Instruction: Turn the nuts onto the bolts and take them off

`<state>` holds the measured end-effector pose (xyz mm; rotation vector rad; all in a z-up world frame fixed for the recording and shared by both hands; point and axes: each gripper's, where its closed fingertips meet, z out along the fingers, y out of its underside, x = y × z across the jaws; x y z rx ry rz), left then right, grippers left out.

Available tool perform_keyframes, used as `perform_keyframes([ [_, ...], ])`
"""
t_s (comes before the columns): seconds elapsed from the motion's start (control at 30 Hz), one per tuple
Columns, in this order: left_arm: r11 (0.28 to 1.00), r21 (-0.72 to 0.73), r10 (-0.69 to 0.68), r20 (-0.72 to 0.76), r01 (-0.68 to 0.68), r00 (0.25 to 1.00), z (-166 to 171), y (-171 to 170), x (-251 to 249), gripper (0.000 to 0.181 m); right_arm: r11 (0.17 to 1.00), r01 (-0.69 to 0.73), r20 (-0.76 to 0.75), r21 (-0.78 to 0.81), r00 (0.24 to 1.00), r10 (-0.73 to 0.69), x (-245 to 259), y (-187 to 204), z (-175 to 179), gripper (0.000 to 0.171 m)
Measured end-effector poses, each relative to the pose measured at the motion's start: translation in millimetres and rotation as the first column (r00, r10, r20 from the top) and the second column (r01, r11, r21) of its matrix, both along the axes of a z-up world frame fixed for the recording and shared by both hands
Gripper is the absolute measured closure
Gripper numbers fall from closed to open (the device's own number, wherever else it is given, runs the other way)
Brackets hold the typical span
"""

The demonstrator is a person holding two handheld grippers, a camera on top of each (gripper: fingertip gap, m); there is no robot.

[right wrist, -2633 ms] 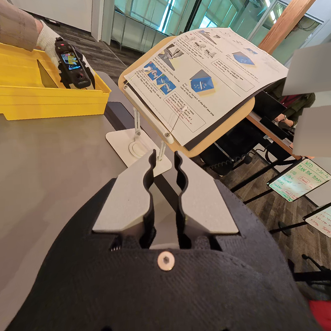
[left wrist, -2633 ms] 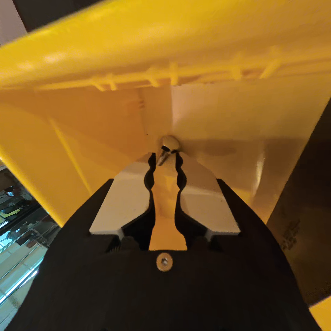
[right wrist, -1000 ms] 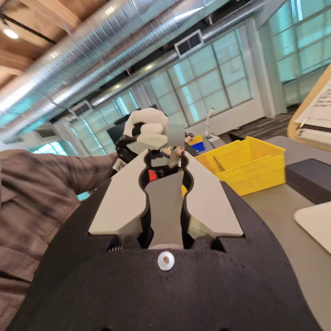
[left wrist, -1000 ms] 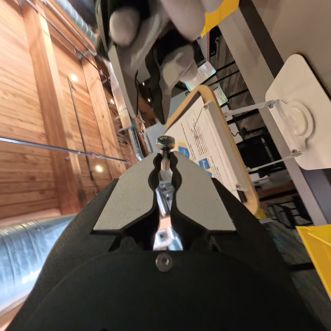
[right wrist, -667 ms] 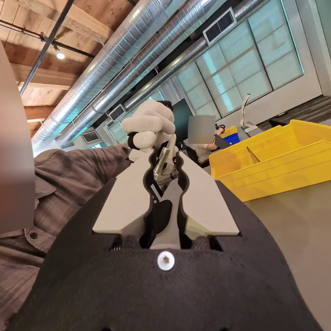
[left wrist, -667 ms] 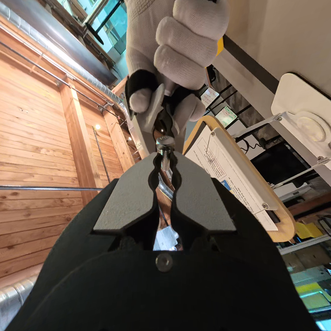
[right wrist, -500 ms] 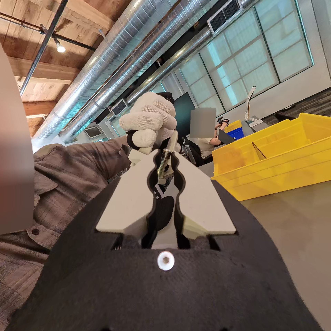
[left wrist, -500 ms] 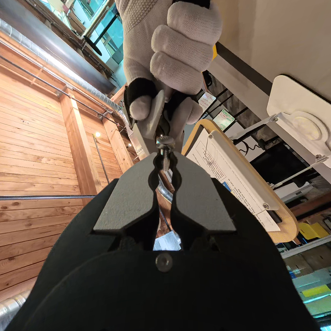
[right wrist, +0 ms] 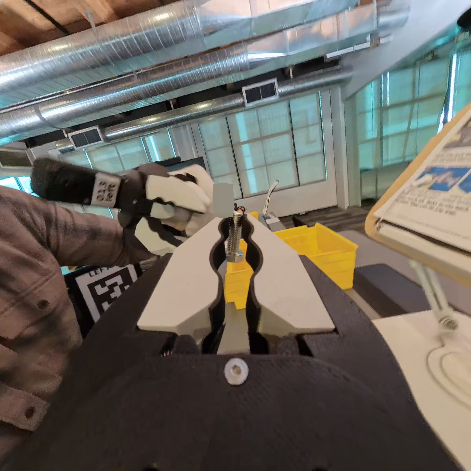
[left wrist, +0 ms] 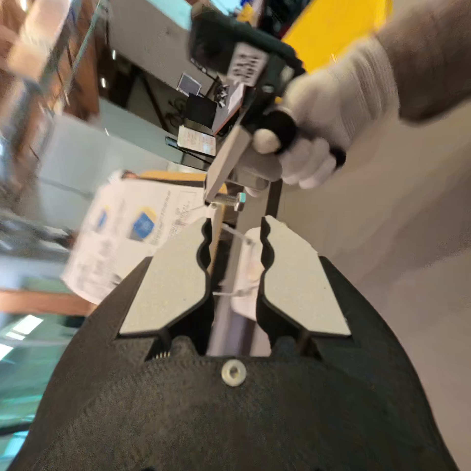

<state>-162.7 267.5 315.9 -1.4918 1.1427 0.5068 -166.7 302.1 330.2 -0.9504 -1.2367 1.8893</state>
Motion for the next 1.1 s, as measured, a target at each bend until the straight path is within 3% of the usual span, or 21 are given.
perform_keyframes([
  [0.07, 0.997, -0.062, 0.053, 0.279, -0.037, 0.959, 0.6, 7.6, -2.2, 0.142, 0.999, 0.009, -0.086, 0.047, 0.996, -0.005, 8.3, -4.5, 8.8, 0.164],
  [0.13, 0.991, -0.136, 0.057, 0.507, 0.014, 0.860, -5.0, 12.6, 4.8, 0.138, 0.996, 0.010, -0.140, 0.088, 0.990, 0.002, 12.6, -11.9, 12.7, 0.164],
  [0.33, 0.978, -0.161, 0.035, 0.751, 0.131, 0.659, -18.9, 20.9, 22.7, 0.140, 0.990, 0.004, -0.212, 0.140, 0.977, 0.026, 12.4, -28.5, 11.5, 0.164],
  [0.47, 0.974, -0.146, 0.029, 0.835, 0.171, 0.550, -15.5, 20.5, 20.6, 0.151, 0.987, 0.007, -0.232, 0.160, 0.972, 0.031, 13.3, -31.3, 10.1, 0.164],
  [0.83, 0.973, -0.108, -0.013, 0.857, 0.203, 0.516, -13.5, 18.9, 22.8, 0.161, 0.990, -0.011, -0.242, 0.142, 0.969, 0.046, 9.1, -35.9, 5.9, 0.165],
  [1.1, 0.987, -0.093, -0.001, 0.810, 0.129, 0.586, -18.2, 21.4, 14.7, 0.162, 0.980, 0.035, -0.188, 0.198, 0.982, 0.003, 6.8, -29.5, 1.6, 0.163],
])
